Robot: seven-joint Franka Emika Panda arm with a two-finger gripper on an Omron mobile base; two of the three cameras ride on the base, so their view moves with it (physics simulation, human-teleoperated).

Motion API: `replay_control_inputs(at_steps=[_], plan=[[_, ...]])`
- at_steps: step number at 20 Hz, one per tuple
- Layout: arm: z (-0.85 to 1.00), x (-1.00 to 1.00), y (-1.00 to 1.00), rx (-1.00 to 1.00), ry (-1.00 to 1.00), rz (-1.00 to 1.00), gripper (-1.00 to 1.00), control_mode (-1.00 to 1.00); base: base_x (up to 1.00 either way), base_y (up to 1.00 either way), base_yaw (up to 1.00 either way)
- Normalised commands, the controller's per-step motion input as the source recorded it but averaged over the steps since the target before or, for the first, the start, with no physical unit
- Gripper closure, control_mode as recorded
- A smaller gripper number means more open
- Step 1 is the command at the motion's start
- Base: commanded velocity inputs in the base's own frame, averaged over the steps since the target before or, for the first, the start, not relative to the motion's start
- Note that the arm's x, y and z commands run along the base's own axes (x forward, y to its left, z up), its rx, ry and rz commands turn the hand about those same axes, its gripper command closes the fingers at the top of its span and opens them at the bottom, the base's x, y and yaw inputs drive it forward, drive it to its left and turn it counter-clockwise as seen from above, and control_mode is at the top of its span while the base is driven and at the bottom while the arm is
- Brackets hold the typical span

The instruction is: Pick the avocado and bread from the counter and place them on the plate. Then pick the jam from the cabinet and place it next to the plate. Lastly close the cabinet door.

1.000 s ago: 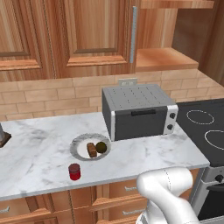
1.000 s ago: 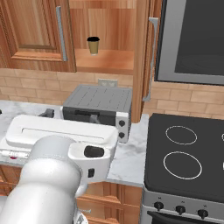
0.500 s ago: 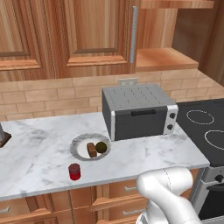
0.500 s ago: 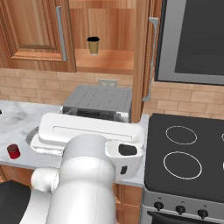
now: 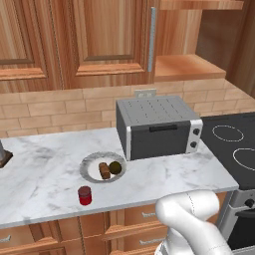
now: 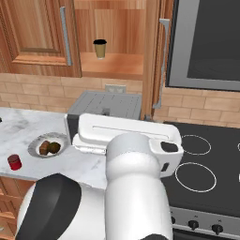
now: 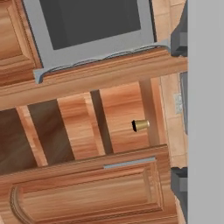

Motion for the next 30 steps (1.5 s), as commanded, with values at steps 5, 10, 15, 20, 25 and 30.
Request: replay_control_inputs(at_steps=[5, 10, 15, 20, 25, 30], plan=[[-0.07, 0.29, -0.44, 0.01, 0.02, 0.07, -1.0, -1.0, 0.0, 0.0, 0.0], [-0.05, 0.49, -0.36, 0.0, 0.03, 0.05, -1.0, -1.0, 0.0, 0.0, 0.0], [-0.08, 0.64, -0.22, 0.0, 0.01, 0.04, -1.0, -1.0, 0.0, 0.0, 0.0], [-0.16, 0.65, -0.15, 0.01, 0.0, 0.05, -1.0, -1.0, 0.0, 0.0, 0.0], [-0.32, 0.66, 0.16, 0.03, 0.0, 0.08, -1.0, -1.0, 0.0, 0.0, 0.0], [-0.38, 0.81, 0.45, 0.05, 0.0, 0.09, -1.0, -1.0, 0.0, 0.0, 0.0]])
